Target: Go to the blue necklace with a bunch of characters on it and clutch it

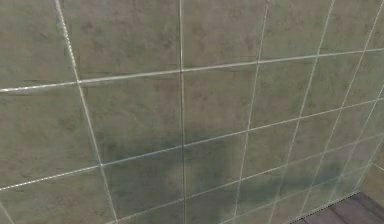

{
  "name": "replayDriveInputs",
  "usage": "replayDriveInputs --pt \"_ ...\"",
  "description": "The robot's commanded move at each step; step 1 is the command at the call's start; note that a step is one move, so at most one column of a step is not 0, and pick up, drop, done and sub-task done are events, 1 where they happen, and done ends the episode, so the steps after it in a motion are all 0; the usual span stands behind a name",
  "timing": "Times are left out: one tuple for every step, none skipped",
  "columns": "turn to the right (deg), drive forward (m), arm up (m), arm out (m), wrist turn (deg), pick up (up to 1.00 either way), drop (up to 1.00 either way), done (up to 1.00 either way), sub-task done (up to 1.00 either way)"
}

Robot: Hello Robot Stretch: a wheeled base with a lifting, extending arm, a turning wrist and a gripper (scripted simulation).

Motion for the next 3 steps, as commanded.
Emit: replayDriveInputs --pt "0.0 0.0 0.0 0.0 3.0 0.0 0.0 0.0 0.0" --pt "0.0 0.0 0.0 0.0 0.0 1.0 0.0 0.0 0.0" --pt "0.0 0.0 0.0 0.0 0.0 0.0 0.0 1.0 0.0"
